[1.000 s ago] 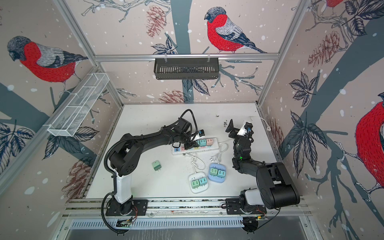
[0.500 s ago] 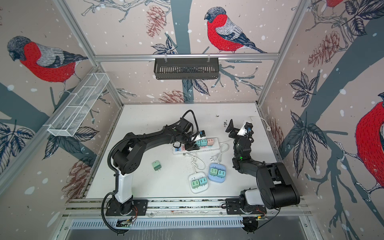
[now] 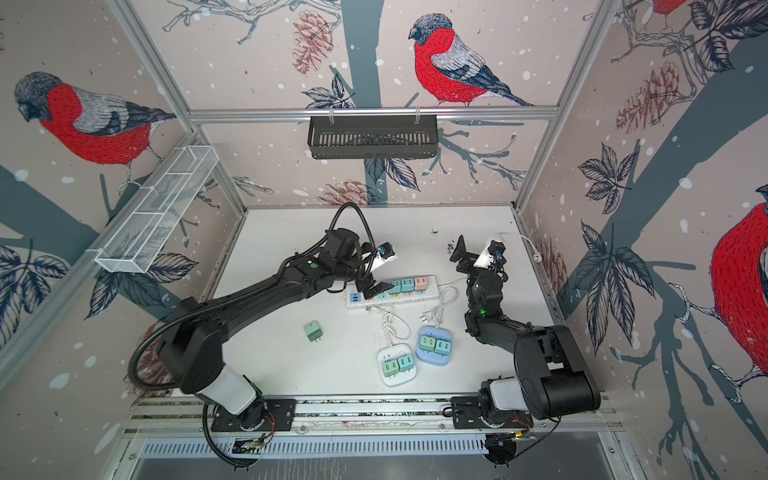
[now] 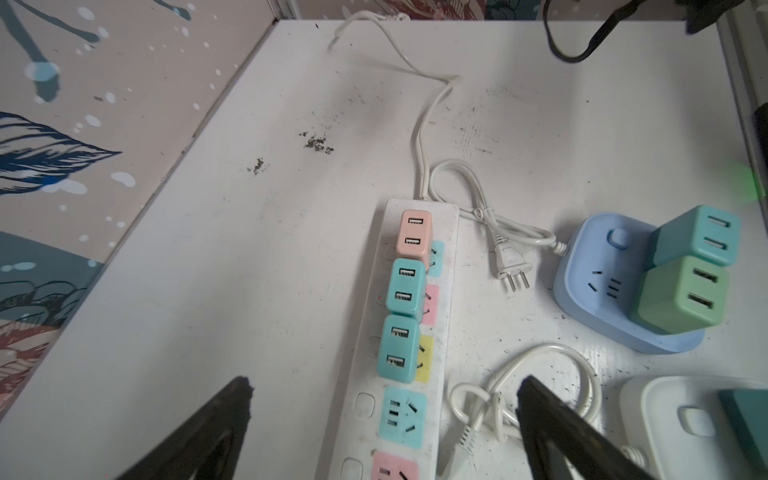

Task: Insert the plug
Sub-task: 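Lower the teal adapter into the yellow socket and open the left gripper, then withdraw the left gripper while the right gripper reaches toward the loose mint-green adapter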

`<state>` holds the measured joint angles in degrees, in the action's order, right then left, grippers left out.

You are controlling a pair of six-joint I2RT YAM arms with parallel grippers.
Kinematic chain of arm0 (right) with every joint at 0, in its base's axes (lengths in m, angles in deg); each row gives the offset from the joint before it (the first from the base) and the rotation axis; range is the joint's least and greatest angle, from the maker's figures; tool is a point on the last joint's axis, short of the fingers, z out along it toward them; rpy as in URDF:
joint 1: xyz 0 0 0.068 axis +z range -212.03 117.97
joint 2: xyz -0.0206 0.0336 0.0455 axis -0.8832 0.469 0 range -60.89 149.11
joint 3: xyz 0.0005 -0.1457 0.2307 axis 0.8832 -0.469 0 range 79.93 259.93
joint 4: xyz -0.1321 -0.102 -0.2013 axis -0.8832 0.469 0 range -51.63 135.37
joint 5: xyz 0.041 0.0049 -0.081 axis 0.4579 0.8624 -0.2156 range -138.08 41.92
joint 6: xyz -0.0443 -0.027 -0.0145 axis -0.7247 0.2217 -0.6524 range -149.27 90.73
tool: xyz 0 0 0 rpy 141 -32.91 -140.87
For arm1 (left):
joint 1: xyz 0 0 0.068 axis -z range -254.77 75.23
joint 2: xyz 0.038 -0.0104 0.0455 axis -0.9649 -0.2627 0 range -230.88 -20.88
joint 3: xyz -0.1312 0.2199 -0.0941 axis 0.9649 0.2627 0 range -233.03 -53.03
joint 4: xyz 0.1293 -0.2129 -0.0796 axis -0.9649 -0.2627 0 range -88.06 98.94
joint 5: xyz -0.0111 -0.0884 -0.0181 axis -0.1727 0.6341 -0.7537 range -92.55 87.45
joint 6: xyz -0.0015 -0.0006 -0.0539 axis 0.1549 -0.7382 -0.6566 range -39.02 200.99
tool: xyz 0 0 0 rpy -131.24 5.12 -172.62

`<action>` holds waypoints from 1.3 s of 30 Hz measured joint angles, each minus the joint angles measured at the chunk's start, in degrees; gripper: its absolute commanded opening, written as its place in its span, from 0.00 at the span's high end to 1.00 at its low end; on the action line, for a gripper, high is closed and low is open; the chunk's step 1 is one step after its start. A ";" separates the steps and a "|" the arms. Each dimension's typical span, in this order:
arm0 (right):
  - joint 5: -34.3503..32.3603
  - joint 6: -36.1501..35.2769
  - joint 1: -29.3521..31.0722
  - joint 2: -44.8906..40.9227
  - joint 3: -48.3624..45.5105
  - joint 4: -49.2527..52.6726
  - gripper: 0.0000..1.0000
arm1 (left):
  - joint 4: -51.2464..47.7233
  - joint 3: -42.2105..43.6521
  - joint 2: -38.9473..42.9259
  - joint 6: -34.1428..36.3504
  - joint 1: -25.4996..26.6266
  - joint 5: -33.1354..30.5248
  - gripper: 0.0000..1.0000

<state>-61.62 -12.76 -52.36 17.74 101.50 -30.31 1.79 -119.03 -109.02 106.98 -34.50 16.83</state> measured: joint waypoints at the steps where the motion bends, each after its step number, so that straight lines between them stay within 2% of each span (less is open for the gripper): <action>1: -0.11 0.09 0.00 -0.44 0.70 1.38 0.00 | 1.68 2.47 3.23 -1.03 0.00 -0.33 0.01; 5: -3.02 1.90 0.00 -0.96 2.80 5.29 0.00 | 10.16 14.14 15.08 -6.64 0.00 -6.38 0.01; 10: -3.87 4.98 -0.57 0.68 2.21 6.16 0.00 | 24.35 36.46 33.20 -16.76 -1.81 -23.78 0.01; 12: -1.29 7.21 -2.25 0.98 3.72 8.15 0.01 | 28.96 44.11 40.81 -19.76 -3.32 -28.46 0.01; 16: 6.40 7.96 -3.17 0.50 3.89 8.48 0.01 | 35.98 52.50 52.26 -24.39 -7.52 -31.76 0.01; 20: 10.34 7.56 -0.79 -2.43 1.44 8.09 0.00 | 41.48 54.38 54.18 -25.99 -8.22 -28.74 0.01; 23: 10.64 5.29 4.96 -6.38 2.16 9.03 0.00 | 41.57 53.05 52.09 -26.62 -8.24 -28.55 0.01; 25: 9.53 2.47 10.86 -9.99 3.65 11.63 0.00 | 41.53 52.19 50.53 -27.15 -8.24 -28.57 0.01; 31: 0.63 -4.76 30.58 -18.03 8.66 23.61 0.00 | 42.66 52.78 49.07 -27.93 -8.70 -30.64 0.01; 35: -3.93 -4.59 39.36 -19.04 8.92 31.39 0.05 | 43.65 52.92 47.82 -30.42 -11.37 -30.97 0.01; 39: -5.92 -1.16 46.51 -16.28 8.85 36.96 0.09 | 44.24 53.72 47.30 -33.46 -15.10 -29.90 0.01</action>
<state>-67.54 -13.92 -5.85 1.46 110.35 6.65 46.02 -65.30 -61.72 73.52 -49.60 -13.07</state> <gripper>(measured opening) 0.925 0.991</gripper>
